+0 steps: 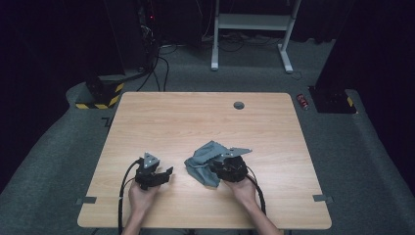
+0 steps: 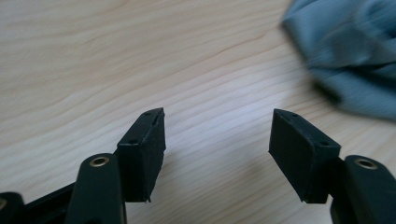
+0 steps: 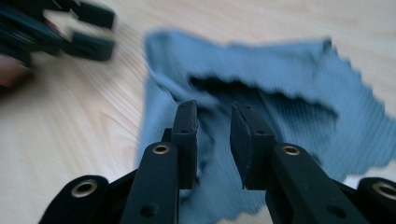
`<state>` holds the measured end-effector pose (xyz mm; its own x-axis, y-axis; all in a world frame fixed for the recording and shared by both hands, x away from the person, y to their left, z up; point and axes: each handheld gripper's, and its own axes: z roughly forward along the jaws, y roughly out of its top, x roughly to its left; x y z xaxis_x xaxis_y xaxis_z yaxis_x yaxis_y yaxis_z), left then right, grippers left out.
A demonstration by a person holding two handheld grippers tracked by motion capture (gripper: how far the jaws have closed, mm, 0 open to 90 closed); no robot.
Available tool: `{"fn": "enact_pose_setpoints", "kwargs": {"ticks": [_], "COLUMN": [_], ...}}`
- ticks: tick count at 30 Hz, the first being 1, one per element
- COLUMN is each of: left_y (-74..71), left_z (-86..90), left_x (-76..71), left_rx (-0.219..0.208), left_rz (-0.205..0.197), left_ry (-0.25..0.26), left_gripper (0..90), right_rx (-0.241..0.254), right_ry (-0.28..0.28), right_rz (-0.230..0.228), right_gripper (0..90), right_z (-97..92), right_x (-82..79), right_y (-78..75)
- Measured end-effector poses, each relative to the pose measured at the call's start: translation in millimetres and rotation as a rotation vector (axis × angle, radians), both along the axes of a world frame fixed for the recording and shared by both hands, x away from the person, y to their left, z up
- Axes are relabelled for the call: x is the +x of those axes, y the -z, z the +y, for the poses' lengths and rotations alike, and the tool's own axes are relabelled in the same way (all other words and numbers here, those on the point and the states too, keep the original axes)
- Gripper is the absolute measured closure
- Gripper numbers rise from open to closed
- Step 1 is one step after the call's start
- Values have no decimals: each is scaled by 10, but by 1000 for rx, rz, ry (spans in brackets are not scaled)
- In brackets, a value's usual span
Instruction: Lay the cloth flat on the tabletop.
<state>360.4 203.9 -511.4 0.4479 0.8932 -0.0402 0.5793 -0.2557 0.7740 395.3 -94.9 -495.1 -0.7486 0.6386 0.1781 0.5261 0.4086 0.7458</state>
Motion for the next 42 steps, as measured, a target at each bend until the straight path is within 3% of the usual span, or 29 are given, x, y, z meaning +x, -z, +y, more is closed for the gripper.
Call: {"fn": "enact_pose_setpoints", "kwargs": {"ticks": [2,5,11,12,17,21,22,26,30,36,38,39,42], "left_y": [-39,-164,-253,-253,-196,-164,-142,-112,-103,-151,-183,-206,-221], "left_z": [-61,-299,-632,-632,-794,-812,-812,-817,-784,-702,-632,-567,-459], "left_x": [1,17,63,63,211,260,280,304,330,324,318,316,324], "left_rx": [-6,-15,42,42,126,151,162,184,175,135,98,52,-16], "left_rz": [-7,-13,-29,-29,16,26,33,42,42,45,39,45,65], "left_ry": [20,104,196,196,187,184,187,189,190,188,183,177,164], "left_gripper": [368,378,392,399,433,530,568,698,839,865,865,864,863], "right_rx": [-4,-18,-26,-27,-61,-75,-88,-121,-120,-102,-94,-85,-80], "right_ry": [7,6,-21,-28,-60,-76,-93,-124,-131,-138,-146,-149,-166], "right_rz": [16,20,19,22,8,-1,-9,-40,-50,-67,-79,-81,-91], "right_gripper": [713,694,665,663,669,719,786,881,890,890,891,890,890], "right_z": [2,49,118,125,189,224,239,267,266,219,198,181,162], "right_x": [2,-31,-68,-74,-105,-118,-134,-169,-176,-243,-268,-307,-370], "right_y": [58,144,178,180,213,249,247,243,241,166,135,103,64]}}
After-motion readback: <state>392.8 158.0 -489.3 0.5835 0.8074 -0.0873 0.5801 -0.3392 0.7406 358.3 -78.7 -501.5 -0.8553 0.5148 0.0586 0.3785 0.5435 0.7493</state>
